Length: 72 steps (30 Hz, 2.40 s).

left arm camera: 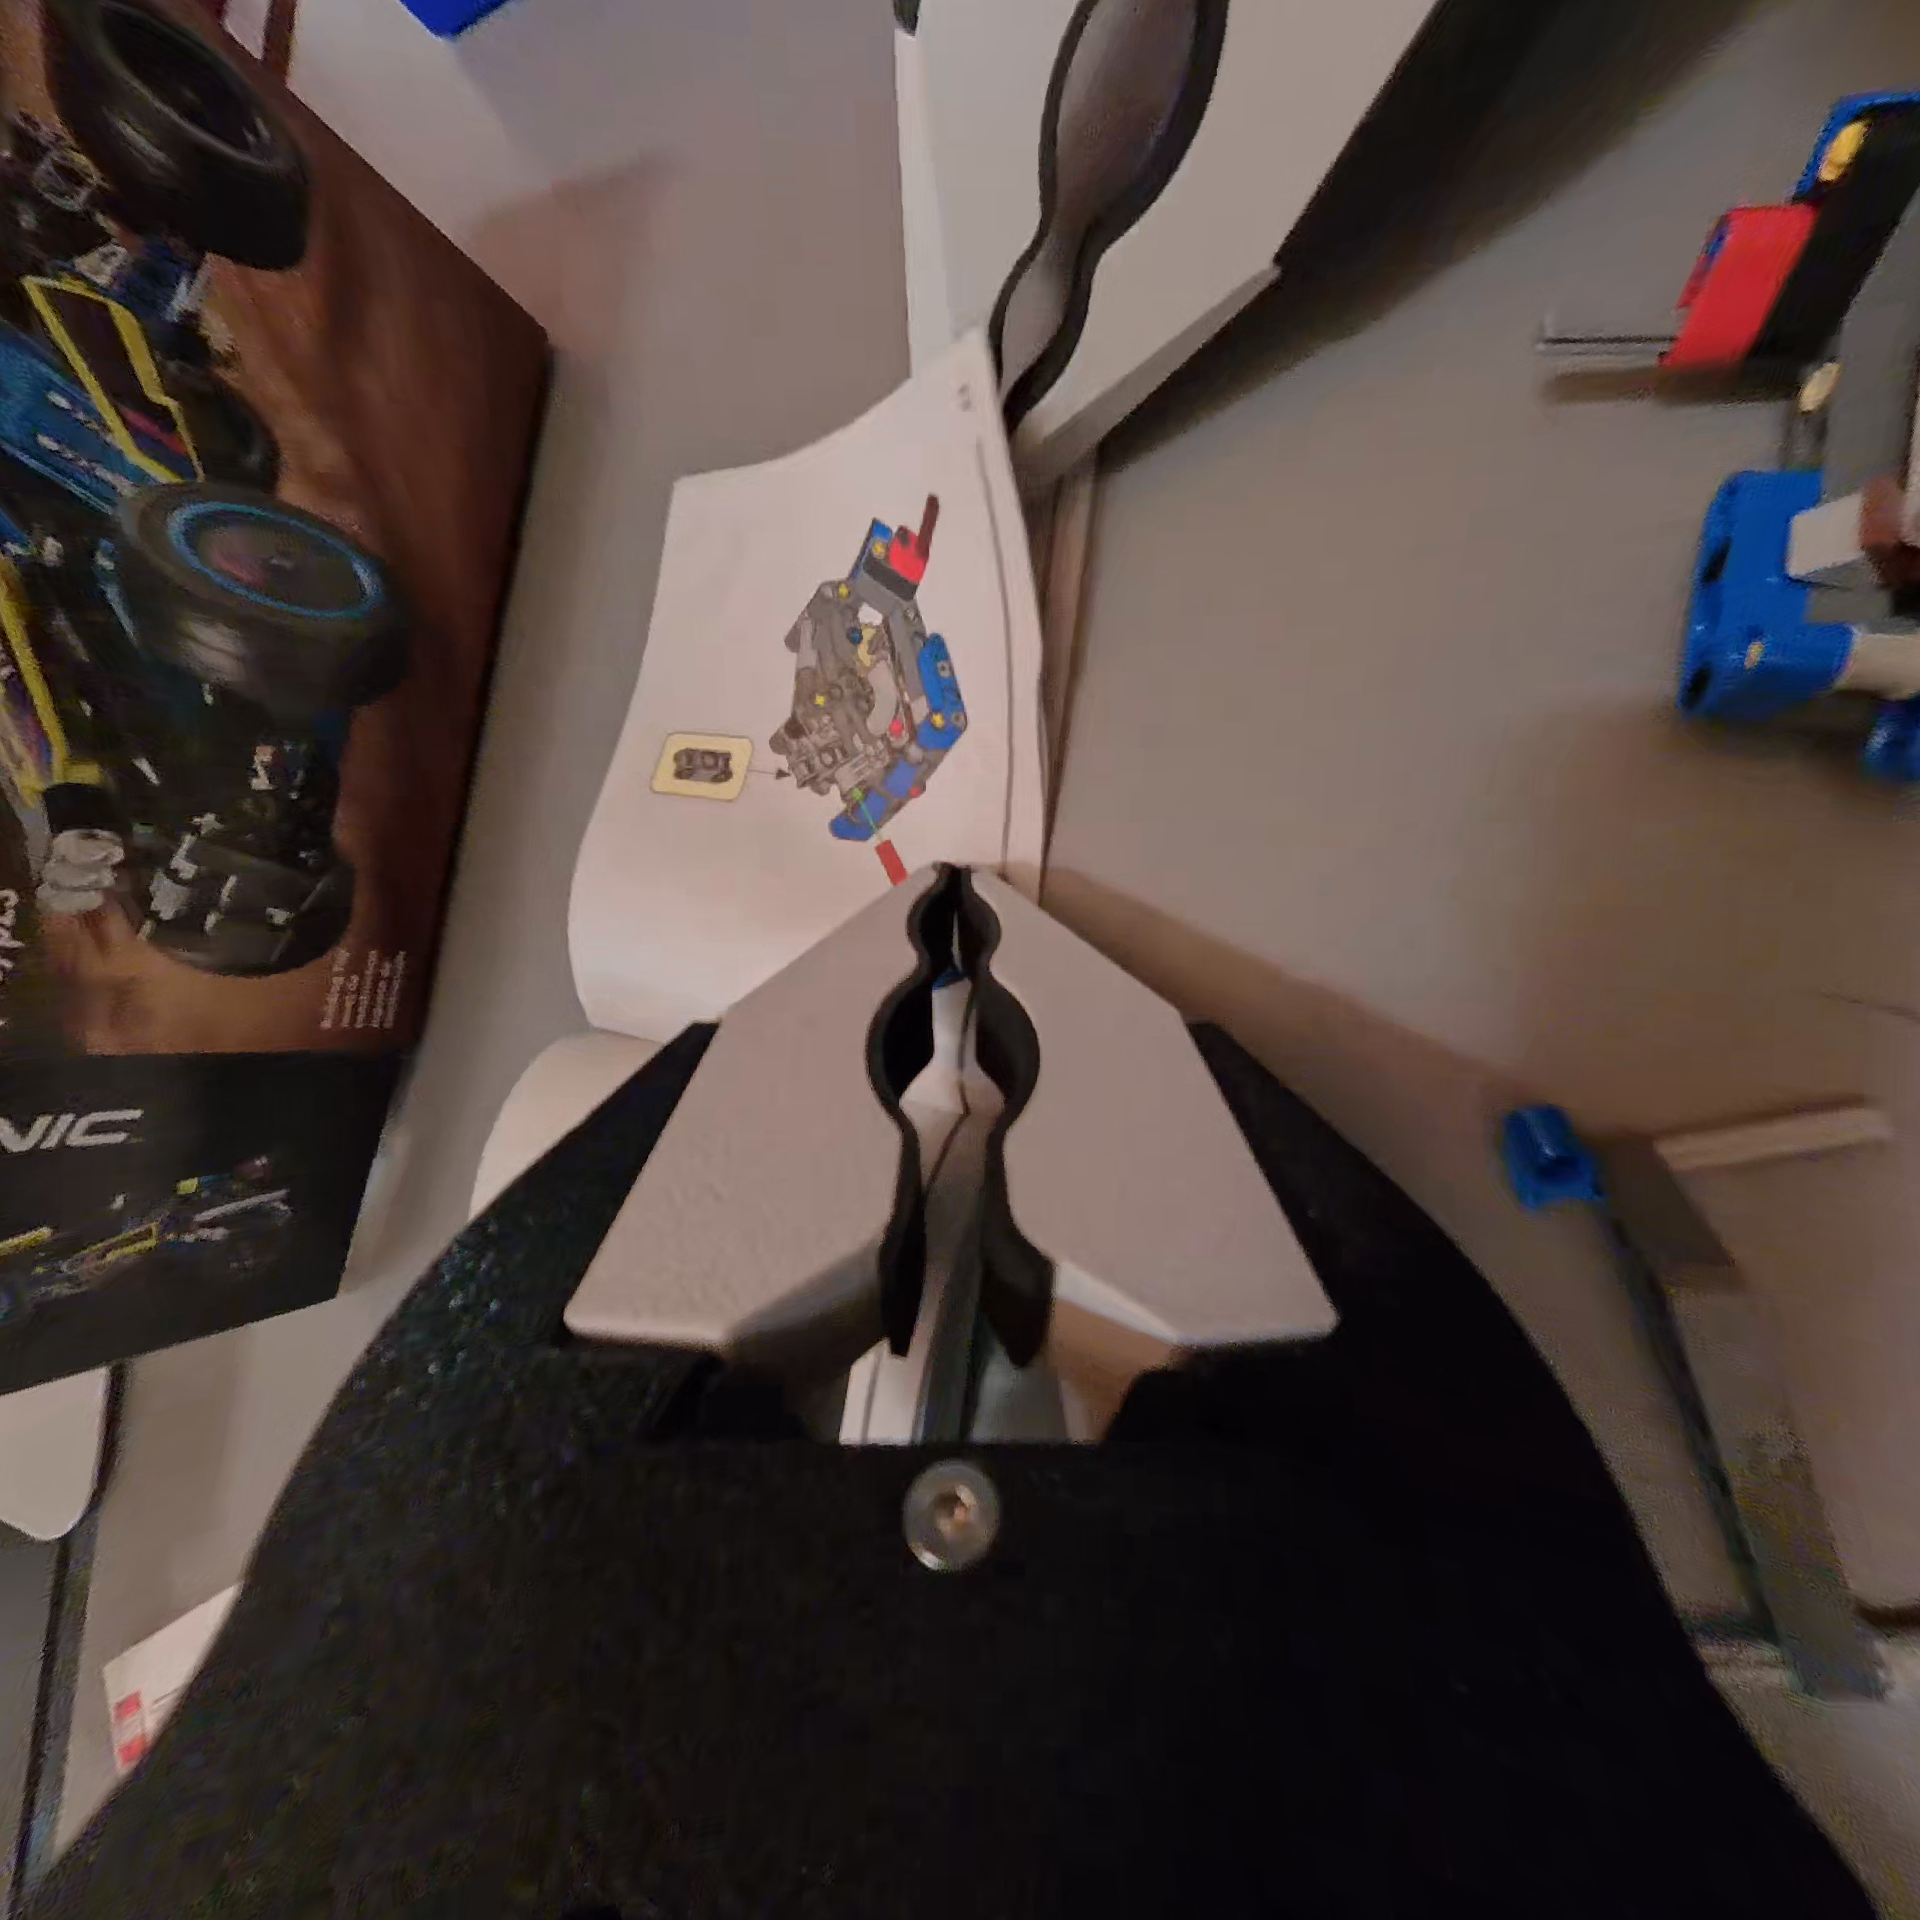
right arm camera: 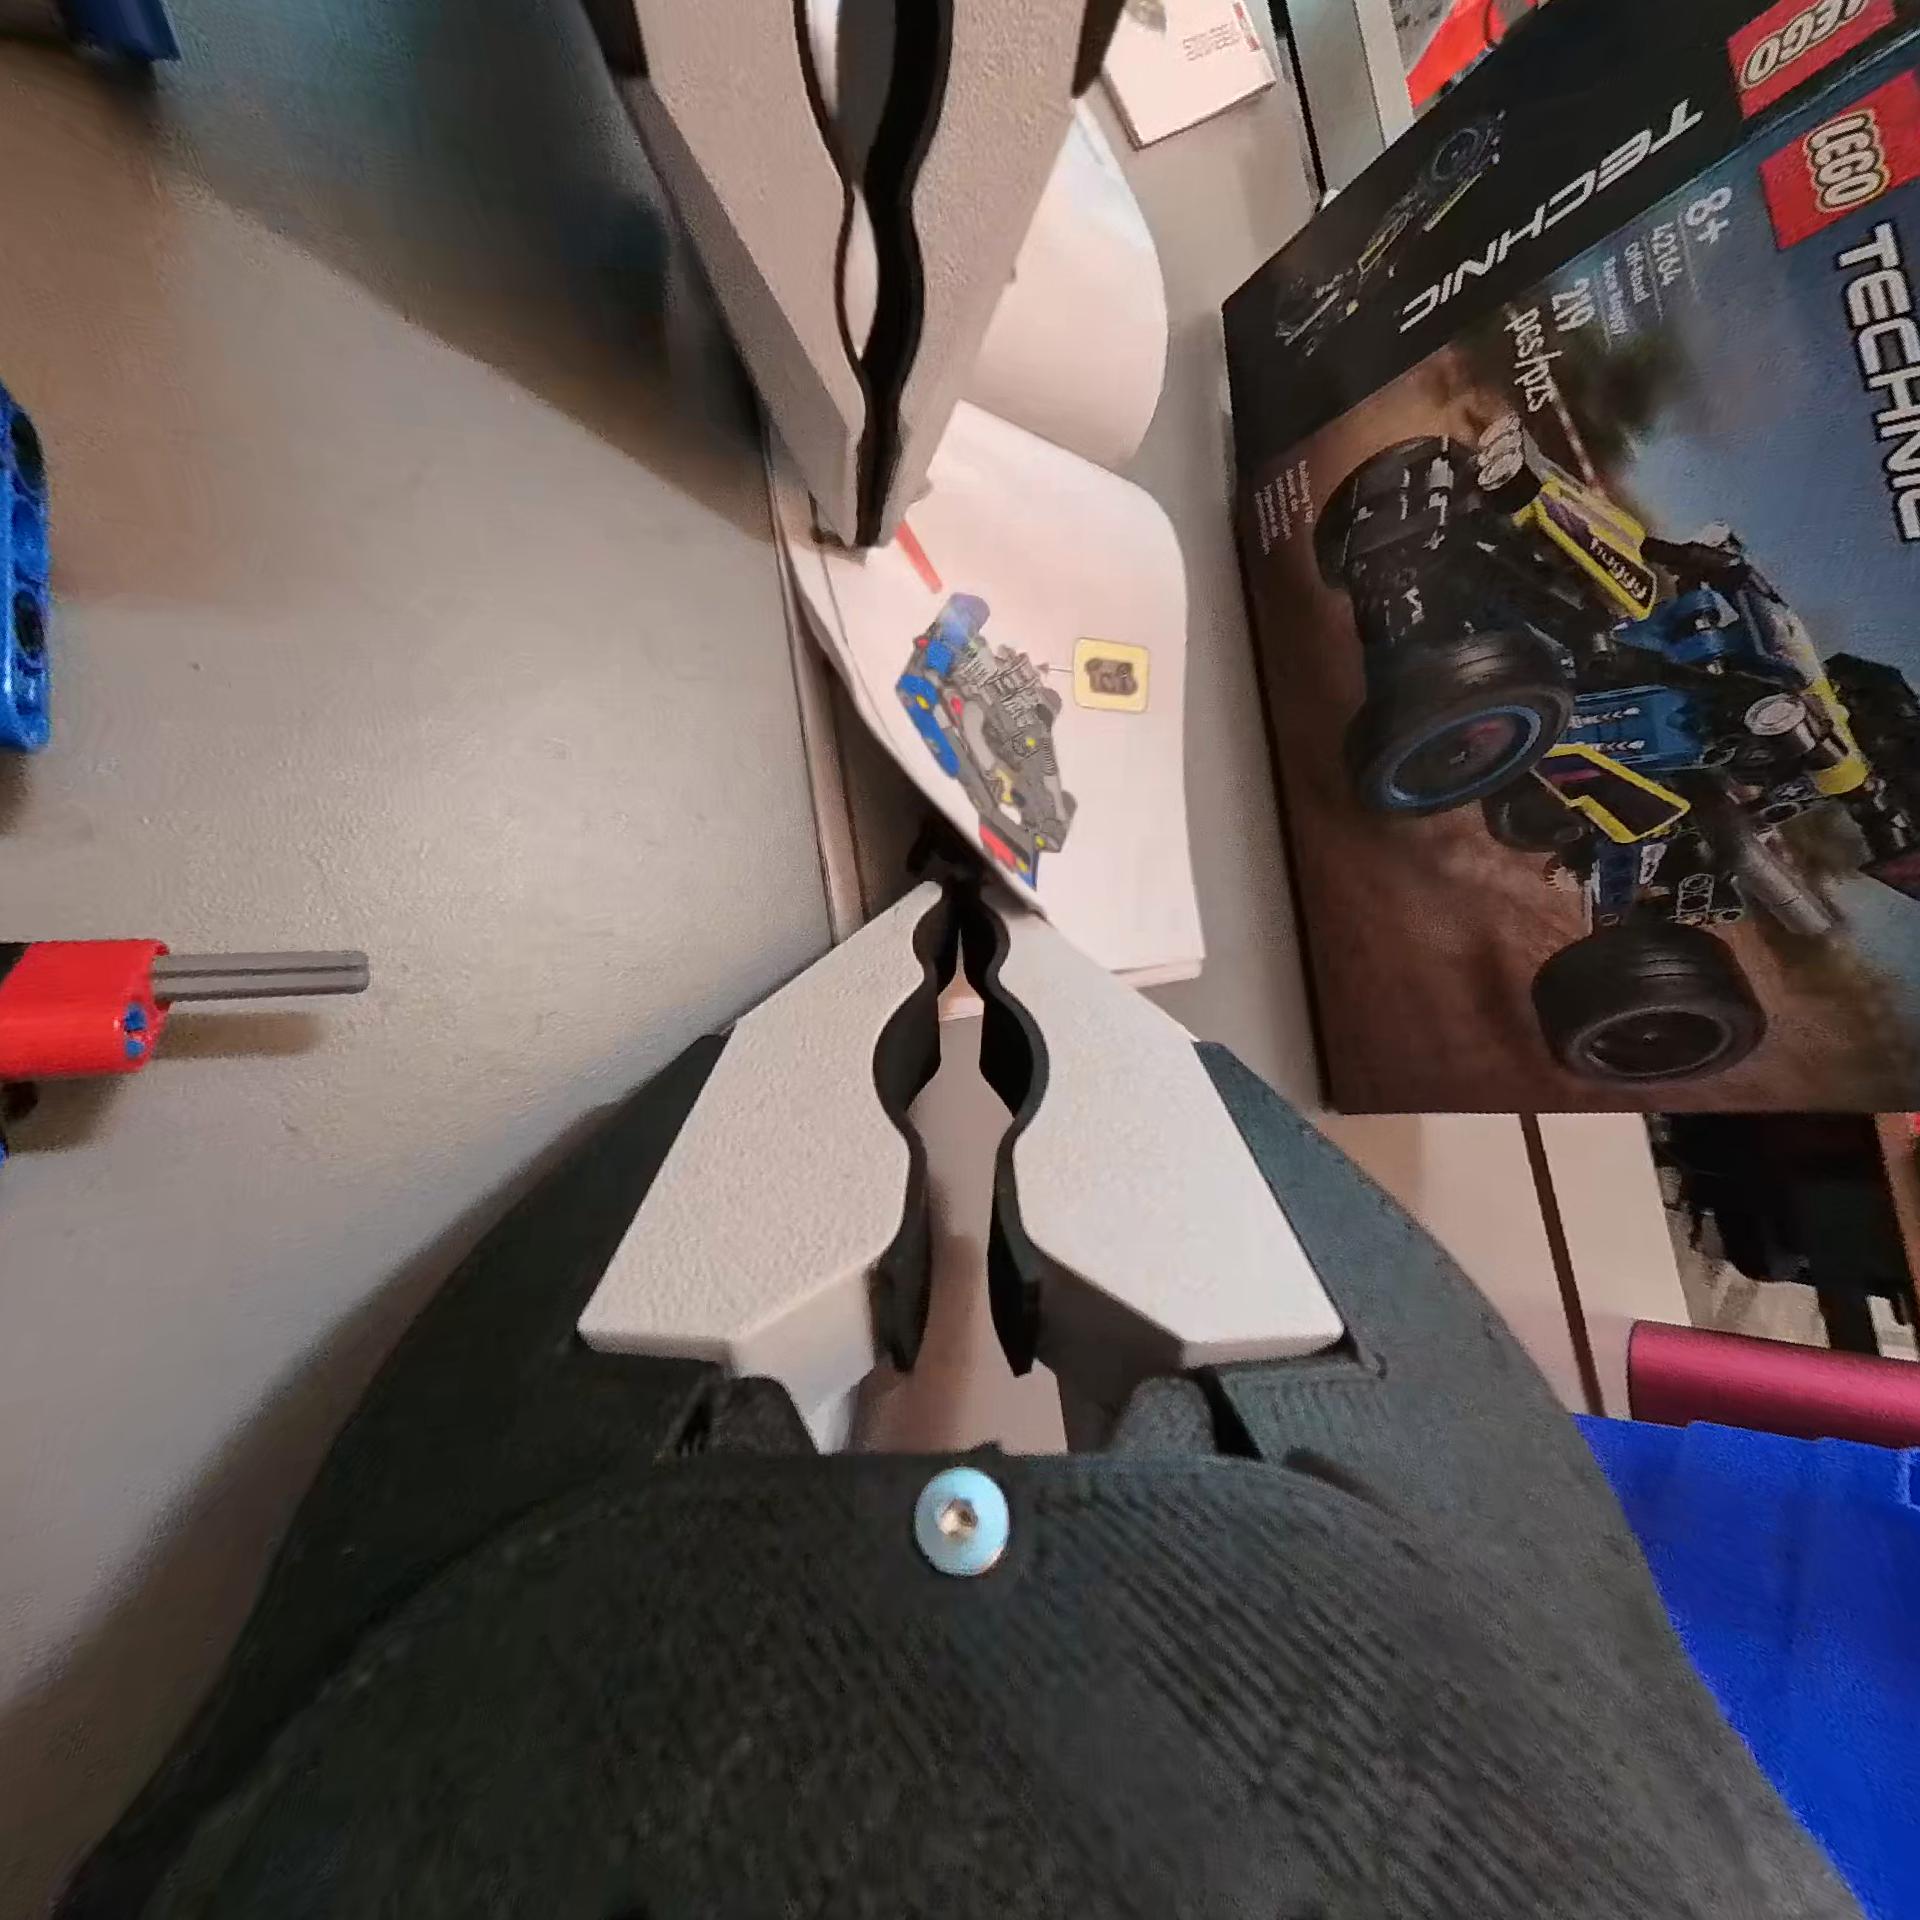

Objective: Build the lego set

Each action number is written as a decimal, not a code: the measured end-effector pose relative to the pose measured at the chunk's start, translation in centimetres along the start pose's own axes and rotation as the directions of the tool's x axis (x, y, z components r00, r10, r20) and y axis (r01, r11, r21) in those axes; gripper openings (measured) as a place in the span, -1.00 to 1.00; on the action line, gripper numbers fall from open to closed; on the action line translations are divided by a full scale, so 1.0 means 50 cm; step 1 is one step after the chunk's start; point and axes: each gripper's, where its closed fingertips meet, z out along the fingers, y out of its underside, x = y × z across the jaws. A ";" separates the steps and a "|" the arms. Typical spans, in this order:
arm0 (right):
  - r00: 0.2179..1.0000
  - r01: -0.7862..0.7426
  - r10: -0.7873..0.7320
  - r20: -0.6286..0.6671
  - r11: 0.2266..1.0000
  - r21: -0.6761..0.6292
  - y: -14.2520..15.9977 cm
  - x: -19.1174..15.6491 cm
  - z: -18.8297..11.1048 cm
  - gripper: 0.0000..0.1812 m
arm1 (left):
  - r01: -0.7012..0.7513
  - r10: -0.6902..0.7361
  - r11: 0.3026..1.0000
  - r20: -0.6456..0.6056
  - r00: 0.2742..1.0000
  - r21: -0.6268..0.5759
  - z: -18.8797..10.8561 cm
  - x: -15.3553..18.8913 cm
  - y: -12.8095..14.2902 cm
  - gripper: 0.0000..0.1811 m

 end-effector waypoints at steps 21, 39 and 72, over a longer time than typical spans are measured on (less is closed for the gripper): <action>1.000 -0.017 0.017 0.011 1.000 0.006 -0.001 0.002 0.003 -1.00 | 0.152 -0.143 0.987 -0.137 0.980 0.055 -0.029 0.016 -0.014 -0.98; 1.000 0.009 -0.009 -0.001 1.000 0.018 -0.003 0.001 0.002 -1.00 | 0.048 -0.046 0.998 -0.043 0.998 0.050 0.004 0.024 -0.059 -1.00; 0.870 -0.410 0.389 0.304 0.912 0.006 -0.026 -0.034 -0.019 -0.88 | 0.148 -0.138 0.988 -0.186 0.973 0.043 0.006 0.050 -0.036 -1.00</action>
